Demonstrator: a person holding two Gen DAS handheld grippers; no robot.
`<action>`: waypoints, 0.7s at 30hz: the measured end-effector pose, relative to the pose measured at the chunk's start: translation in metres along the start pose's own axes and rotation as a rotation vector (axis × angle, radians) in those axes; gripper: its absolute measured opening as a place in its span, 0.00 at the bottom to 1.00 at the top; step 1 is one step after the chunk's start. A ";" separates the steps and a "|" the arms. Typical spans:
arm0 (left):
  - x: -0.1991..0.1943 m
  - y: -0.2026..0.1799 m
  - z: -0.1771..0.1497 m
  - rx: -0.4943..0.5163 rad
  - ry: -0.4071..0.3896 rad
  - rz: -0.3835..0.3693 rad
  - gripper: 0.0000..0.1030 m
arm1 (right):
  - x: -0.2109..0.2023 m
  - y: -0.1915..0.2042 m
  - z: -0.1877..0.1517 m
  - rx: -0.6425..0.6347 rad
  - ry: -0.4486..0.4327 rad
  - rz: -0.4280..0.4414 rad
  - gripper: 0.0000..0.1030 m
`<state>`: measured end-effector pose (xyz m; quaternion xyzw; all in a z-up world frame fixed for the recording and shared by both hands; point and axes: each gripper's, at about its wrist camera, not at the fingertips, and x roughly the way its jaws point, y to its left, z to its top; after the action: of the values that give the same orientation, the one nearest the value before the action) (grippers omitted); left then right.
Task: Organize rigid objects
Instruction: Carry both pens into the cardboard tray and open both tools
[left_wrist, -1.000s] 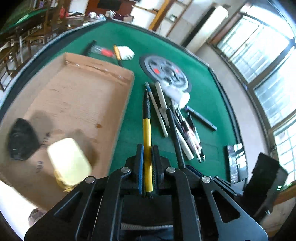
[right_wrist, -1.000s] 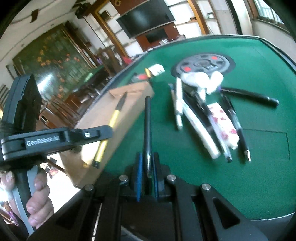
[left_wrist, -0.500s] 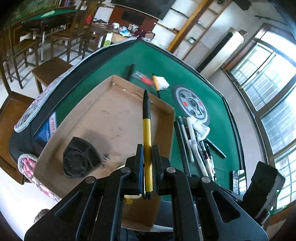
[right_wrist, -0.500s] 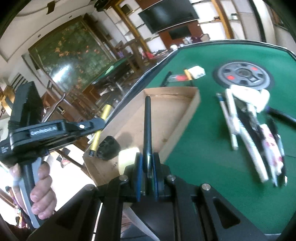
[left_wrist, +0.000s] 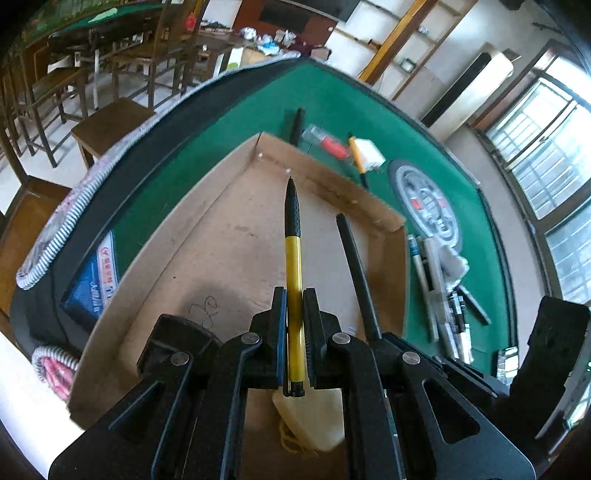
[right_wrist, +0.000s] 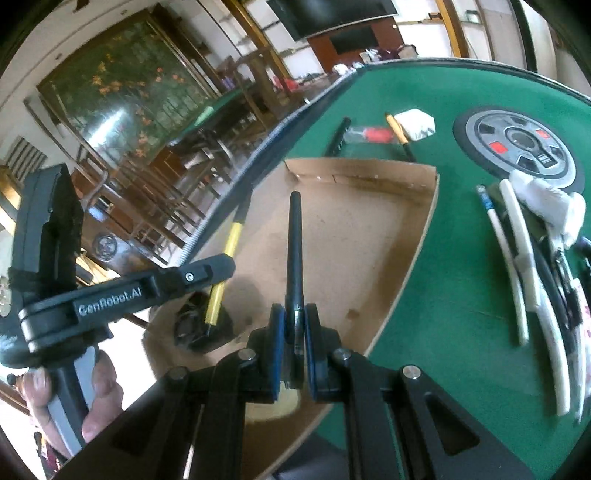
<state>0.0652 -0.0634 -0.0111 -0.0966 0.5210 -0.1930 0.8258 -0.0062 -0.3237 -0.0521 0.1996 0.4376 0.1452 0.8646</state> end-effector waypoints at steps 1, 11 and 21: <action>0.005 0.000 0.000 0.007 0.008 0.009 0.08 | 0.006 0.001 0.000 -0.002 0.008 -0.015 0.08; 0.035 0.001 -0.006 0.040 0.080 0.116 0.08 | 0.028 0.007 -0.008 -0.047 0.056 -0.109 0.09; 0.036 0.003 -0.007 0.022 0.075 0.111 0.08 | 0.031 0.017 -0.009 -0.105 0.058 -0.157 0.09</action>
<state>0.0731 -0.0749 -0.0450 -0.0512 0.5542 -0.1561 0.8160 0.0030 -0.2935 -0.0710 0.1151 0.4684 0.1055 0.8696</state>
